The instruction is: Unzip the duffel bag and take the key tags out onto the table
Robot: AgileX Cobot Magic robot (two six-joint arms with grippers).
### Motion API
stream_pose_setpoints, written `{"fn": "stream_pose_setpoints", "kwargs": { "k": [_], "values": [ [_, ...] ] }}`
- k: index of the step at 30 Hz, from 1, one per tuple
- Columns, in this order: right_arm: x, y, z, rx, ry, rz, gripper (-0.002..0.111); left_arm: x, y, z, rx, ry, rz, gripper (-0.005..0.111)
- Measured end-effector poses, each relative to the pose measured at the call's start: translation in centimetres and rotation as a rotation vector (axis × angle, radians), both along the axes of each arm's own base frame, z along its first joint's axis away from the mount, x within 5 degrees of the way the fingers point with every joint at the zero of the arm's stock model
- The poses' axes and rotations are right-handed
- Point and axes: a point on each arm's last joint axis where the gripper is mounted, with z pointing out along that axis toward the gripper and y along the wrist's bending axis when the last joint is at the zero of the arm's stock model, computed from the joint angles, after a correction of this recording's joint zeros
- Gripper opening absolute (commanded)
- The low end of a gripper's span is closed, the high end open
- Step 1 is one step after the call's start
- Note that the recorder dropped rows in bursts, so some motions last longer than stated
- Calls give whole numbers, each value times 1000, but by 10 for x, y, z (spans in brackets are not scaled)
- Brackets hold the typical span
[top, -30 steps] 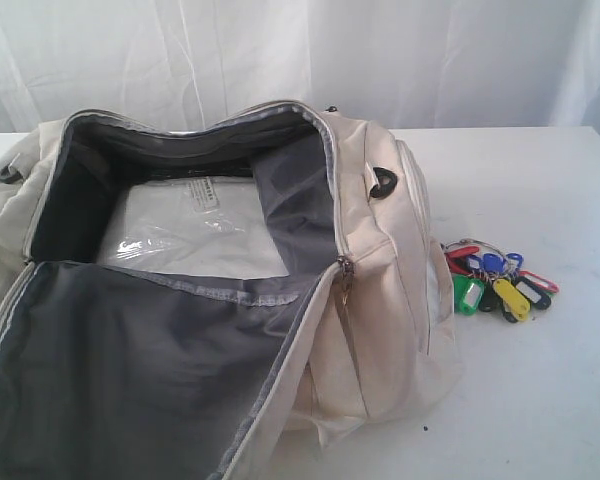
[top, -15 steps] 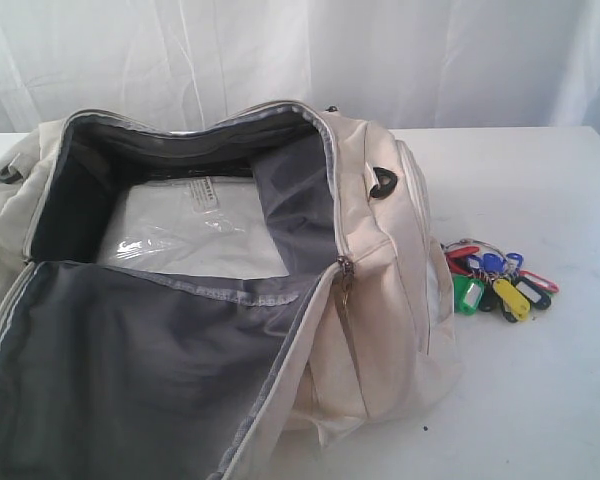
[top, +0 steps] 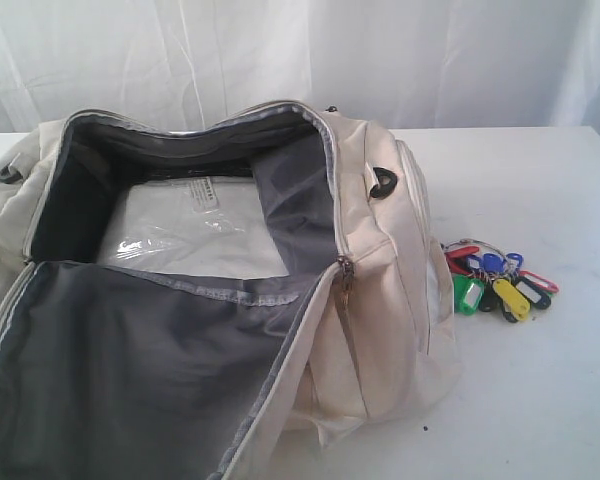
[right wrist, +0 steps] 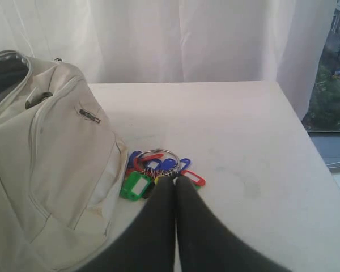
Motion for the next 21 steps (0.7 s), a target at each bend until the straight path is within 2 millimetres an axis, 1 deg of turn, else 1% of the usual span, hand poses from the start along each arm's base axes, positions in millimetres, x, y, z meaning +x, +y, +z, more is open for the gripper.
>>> {"fn": "stream_pose_setpoints", "kwargs": {
  "k": [8,10,11,12,15,18,21],
  "values": [
    [0,0,1,-9,-8,-6,0,0,0,0,0,0,0,0],
    [2,2,4,-5,-81,-23,0,0,0,0,0,0,0,0],
    [6,7,5,4,-167,-41,0,0,0,0,0,0,0,0],
    [8,10,4,13,-215,-53,0,0,0,0,0,0,0,0],
    [18,17,-11,68,-280,-99,0,0,0,0,0,0,0,0],
    [26,20,-32,138,-250,-141,0,0,0,0,0,2,0,0],
    [33,21,-55,161,-202,-156,0,0,0,0,0,2,0,0]
  ]
}}
